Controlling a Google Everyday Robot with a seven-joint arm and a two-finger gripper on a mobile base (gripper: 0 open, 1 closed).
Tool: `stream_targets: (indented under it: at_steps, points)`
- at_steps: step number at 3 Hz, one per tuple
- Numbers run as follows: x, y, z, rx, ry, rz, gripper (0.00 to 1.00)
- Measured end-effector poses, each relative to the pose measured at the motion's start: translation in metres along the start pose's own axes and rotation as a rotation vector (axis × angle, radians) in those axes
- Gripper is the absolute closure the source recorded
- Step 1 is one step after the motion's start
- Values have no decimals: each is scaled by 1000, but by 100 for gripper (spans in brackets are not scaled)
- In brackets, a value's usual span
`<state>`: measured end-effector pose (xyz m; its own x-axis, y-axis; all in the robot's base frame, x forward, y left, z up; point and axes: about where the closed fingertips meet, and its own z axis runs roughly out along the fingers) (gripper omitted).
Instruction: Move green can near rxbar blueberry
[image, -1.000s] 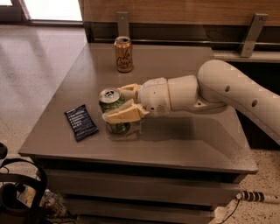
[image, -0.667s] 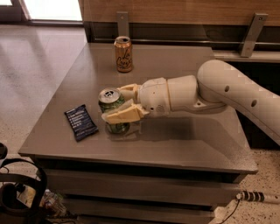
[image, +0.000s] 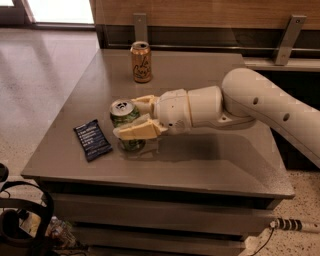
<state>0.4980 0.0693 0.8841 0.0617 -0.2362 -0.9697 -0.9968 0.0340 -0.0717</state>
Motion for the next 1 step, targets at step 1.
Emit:
stream_targets:
  at_steps: [1]
  points:
    - [-1, 1, 2, -4, 0, -1, 0]
